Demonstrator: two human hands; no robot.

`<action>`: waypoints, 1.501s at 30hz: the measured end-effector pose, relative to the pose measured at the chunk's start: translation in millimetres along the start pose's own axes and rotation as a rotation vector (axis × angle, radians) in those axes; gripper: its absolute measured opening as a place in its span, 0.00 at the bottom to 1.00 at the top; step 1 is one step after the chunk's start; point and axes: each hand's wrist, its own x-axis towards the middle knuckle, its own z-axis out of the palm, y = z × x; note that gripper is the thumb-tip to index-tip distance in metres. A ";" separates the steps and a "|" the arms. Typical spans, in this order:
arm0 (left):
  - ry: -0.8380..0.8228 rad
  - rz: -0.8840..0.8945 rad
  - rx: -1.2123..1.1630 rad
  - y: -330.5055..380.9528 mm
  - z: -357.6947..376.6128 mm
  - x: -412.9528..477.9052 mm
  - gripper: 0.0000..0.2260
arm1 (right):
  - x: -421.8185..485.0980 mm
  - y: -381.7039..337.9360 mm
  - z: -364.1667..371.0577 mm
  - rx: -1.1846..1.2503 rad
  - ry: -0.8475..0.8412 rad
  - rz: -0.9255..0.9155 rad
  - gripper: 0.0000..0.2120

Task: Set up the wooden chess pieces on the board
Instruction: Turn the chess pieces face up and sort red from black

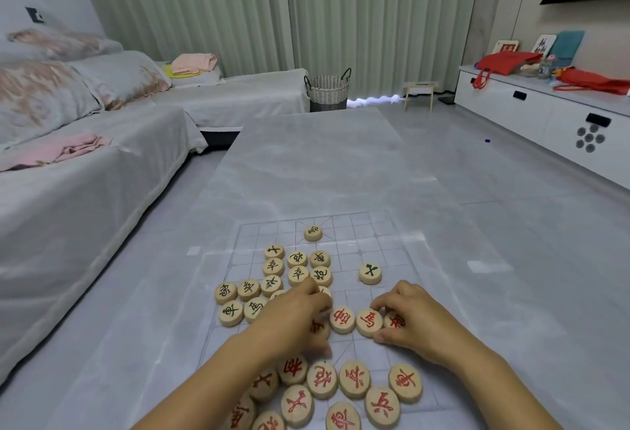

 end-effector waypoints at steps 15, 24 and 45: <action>0.127 -0.007 -0.210 -21.0 -5.7 -40.4 0.17 | -5.8 -9.9 0.3 0.096 -0.062 -0.052 0.15; 0.041 -0.244 -0.201 -24.1 49.9 -133.0 0.42 | -30.0 -46.4 13.8 -0.081 -0.237 -0.038 0.46; 0.155 -0.294 -0.123 12.4 62.1 -69.0 0.47 | -35.9 -43.6 58.6 -0.393 0.064 -0.028 0.36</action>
